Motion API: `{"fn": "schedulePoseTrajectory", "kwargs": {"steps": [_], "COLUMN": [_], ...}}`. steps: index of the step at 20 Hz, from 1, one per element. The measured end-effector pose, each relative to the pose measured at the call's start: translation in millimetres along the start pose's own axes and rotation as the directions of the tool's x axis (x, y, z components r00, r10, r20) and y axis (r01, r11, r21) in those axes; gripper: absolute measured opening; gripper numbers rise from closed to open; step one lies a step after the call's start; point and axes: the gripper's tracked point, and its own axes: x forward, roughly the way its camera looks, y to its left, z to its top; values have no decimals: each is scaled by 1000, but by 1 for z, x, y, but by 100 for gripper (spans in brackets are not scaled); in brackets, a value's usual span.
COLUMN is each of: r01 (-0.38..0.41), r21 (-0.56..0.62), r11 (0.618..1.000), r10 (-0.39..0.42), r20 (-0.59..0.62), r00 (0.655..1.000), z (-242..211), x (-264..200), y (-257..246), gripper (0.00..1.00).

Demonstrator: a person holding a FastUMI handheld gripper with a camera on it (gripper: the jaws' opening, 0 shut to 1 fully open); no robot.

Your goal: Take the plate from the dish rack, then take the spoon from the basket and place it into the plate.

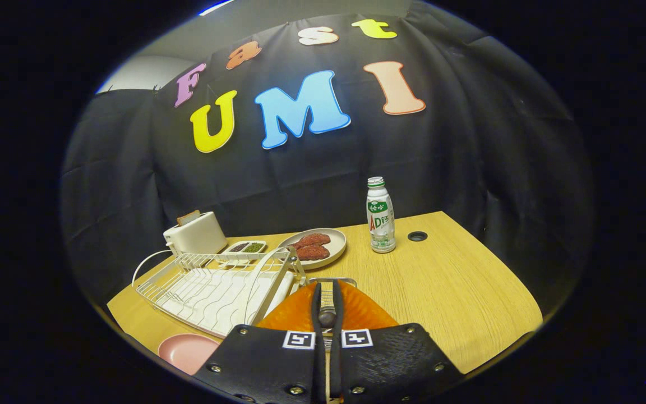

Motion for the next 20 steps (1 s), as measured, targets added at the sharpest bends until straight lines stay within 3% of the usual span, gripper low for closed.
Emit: {"fn": "schedulePoseTrajectory", "kwargs": {"steps": [14,20], "r01": [66,63], "r21": [-112,-91], "r11": [992,994], "r10": [-62,-58], "r20": [35,61], "r00": [997,996], "z": [95,125], "x": [-47,-80], "y": [27,58], "gripper": [3,3]}}
